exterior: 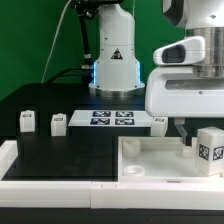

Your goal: Assemble one leg

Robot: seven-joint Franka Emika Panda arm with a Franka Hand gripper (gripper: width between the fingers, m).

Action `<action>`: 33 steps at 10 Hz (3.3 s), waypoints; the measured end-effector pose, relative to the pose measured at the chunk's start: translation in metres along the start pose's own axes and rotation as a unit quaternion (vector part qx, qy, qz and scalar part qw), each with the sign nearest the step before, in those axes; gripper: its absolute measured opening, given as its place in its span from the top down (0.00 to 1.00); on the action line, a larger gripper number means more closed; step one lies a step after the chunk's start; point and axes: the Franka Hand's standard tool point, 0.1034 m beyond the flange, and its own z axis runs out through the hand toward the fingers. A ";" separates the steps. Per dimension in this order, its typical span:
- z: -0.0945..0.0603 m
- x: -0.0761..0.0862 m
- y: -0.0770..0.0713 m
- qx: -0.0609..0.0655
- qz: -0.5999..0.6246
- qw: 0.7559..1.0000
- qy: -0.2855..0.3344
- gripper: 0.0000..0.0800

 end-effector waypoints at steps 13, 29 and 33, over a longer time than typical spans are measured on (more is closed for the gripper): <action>0.001 -0.001 0.004 -0.013 0.321 0.947 -0.002 0.64; 0.000 0.002 0.006 -0.018 -0.107 0.994 0.001 0.19; -0.004 0.007 0.012 -0.029 -0.229 0.973 0.001 0.19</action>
Offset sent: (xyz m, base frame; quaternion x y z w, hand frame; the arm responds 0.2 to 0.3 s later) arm 0.0000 0.0000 0.0000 0.0000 0.0000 -0.2667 0.9638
